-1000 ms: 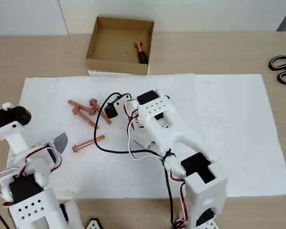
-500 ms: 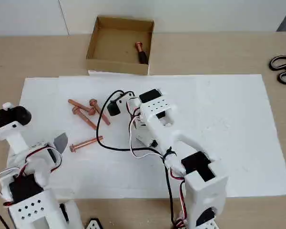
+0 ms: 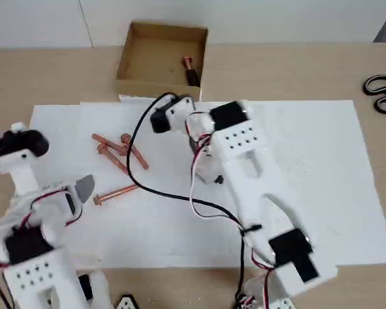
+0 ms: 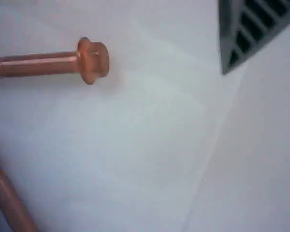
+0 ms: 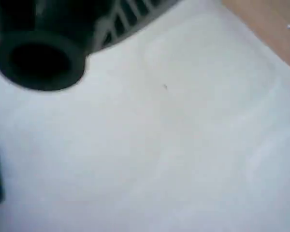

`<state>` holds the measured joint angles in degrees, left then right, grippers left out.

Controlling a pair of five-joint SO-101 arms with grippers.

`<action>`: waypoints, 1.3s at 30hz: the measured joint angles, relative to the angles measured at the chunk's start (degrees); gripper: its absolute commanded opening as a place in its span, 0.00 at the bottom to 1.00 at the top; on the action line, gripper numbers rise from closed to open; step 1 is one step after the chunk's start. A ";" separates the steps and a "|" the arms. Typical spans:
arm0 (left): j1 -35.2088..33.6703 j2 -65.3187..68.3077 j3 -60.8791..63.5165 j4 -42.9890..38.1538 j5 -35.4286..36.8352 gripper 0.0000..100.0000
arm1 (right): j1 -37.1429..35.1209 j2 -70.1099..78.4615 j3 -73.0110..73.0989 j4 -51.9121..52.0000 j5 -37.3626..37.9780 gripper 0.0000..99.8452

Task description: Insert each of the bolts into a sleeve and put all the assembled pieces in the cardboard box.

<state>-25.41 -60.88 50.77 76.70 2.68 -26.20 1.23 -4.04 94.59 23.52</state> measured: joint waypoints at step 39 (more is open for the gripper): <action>15.56 62.95 -20.57 -24.62 34.29 0.17 | 4.48 -4.57 0.09 1.14 0.00 0.00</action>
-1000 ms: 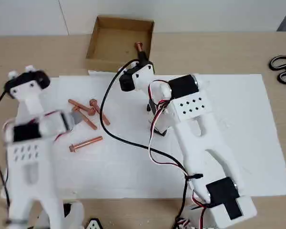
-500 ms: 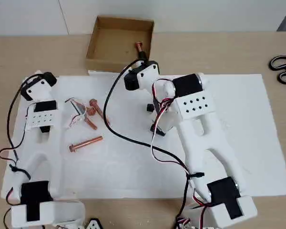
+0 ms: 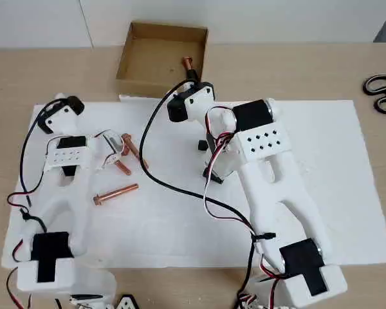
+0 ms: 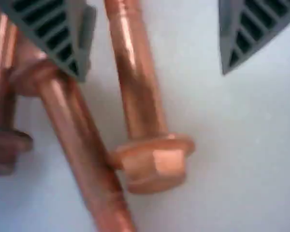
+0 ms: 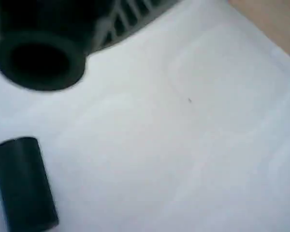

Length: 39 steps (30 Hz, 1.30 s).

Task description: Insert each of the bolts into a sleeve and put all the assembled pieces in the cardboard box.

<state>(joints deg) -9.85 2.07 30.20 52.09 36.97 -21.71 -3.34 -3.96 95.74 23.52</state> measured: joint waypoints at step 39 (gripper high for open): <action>0.00 3.34 -27.69 24.00 -8.88 0.01 | 0.00 0.00 0.00 0.09 0.00 0.00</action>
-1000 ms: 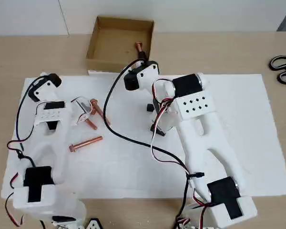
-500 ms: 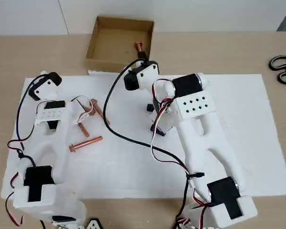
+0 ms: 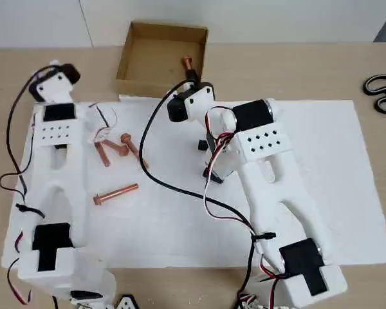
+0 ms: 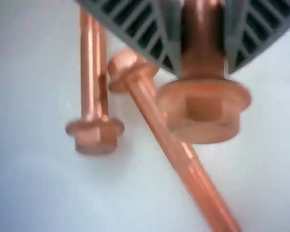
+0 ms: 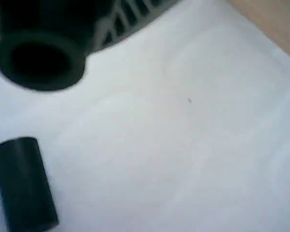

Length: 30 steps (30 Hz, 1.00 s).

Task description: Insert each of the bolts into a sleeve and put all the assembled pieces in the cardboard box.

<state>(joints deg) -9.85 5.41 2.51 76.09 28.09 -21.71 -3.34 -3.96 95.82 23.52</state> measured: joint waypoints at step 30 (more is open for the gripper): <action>18.90 -43.52 -18.29 22.24 -3.60 0.01 | 0.00 -66.37 23.74 -1.49 0.00 0.00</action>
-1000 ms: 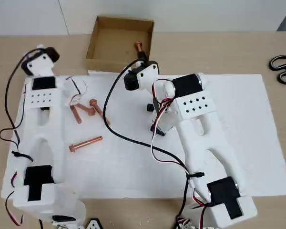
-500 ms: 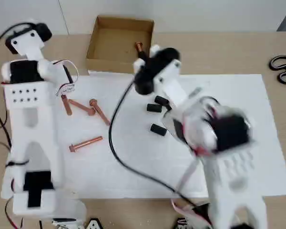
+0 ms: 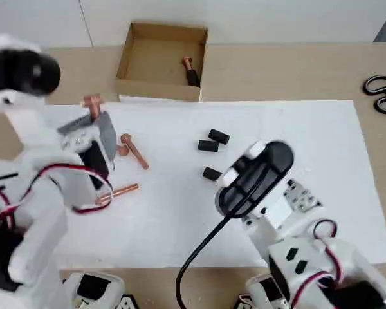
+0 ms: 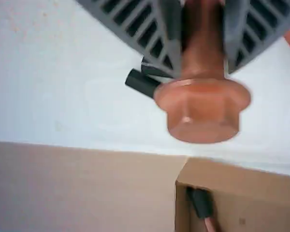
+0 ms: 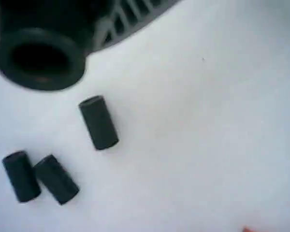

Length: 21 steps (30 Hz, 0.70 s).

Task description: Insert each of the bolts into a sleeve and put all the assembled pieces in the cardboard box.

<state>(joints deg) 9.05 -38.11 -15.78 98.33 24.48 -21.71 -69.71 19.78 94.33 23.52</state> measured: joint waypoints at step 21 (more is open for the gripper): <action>2.11 -11.52 50.81 -48.09 9.32 0.01 | -7.91 -12.40 43.87 -33.49 -19.16 0.00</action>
<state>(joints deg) 11.16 -49.63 35.03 50.24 33.80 -29.63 -82.11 63.65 60.84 4.35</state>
